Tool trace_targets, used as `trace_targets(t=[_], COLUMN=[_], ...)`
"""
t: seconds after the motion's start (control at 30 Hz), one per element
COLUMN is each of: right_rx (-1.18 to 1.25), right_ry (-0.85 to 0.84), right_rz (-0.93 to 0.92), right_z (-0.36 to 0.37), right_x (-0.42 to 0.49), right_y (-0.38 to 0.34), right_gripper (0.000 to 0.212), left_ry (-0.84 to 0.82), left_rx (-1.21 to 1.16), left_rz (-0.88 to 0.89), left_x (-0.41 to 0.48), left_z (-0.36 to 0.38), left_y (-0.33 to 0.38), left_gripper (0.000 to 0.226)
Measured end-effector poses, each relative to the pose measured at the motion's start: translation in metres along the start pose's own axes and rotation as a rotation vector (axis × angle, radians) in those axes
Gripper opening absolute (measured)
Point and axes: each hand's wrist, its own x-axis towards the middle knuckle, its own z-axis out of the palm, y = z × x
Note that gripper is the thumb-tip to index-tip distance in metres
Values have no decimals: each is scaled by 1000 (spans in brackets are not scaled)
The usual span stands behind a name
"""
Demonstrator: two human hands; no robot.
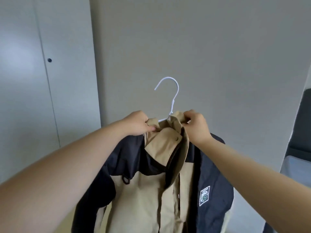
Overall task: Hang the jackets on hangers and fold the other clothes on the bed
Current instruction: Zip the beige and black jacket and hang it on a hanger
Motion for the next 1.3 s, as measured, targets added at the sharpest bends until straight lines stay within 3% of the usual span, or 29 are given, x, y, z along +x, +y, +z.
trace_targets(t=[0.07,0.13,0.2,0.27,0.3,0.37,0.47,0.57,0.6,0.63,0.7,0.77,0.8,0.83,0.9,0.97,1.0,1.07,1.1,1.17,1.23,1.3], right_rx=[-44,21,-104,-403,-466,-407,-35,359,376,330,216,246,341,436,523,346,129,-420,-580,-578,-441,-373], right_ry=[15,24,-190,-481,-534,-512,-218,192,197,87,-255,-452,-470,-409,-99,155,169,12,1,126,236,10], right_rz=[28,159,283,224,146,50,4,331,463,561,654,619,581,528,399,232,144,27,-22,-186,-275,-160], right_z=[-6,-15,-24,-24,-23,-26,-39,-34,-26,-16,0,6,6,5,3,0,-3,-8,-13,-18,-13,-2], right_x=[5,14,16,11,8,5,4,-17,-31,-47,-69,-71,-68,-64,-60,-65,-67,-72,-73,-75,-76,-73], right_y=[-6,-12,-18,-18,-16,-6,7,40,52,62,75,69,63,54,35,25,23,28,30,27,17,5], right_gripper=[18,35,44,31,32,44,36,34,39,41,38,30,27,25,27,34,33,16,12,39,40,29], left_ry=[165,236,247,252,257,264,286,320,355,389,411,422,443,480,576,611,579,478,447,405,325,240], left_rx=[-49,-99,-123,-144,-148,-147,-226,-337,-357,-359,-324,-273,-254,-243,-255,-283,-284,-278,-282,-330,-434,-520], left_rz=[-52,-64,-49,-28,-16,0,22,-29,-69,-104,-150,-178,-178,-171,-154,-114,-89,-78,-94,-126,-150,-188], left_x=[3,6,6,7,7,6,4,1,0,-1,-3,-6,-8,-9,-11,-12,-12,-13,-14,-16,-17,-17], left_z=[14,25,33,36,37,36,23,6,4,4,12,22,26,29,30,28,27,31,35,46,59,68], left_y=[-4,-8,-7,-7,-7,-9,-21,-43,-50,-55,-57,-54,-51,-48,-42,-34,-30,-28,-28,-30,-30,-27], left_gripper=[45,44,37,35,36,35,30,30,34,39,43,44,45,45,41,39,40,45,50,58,56,47])
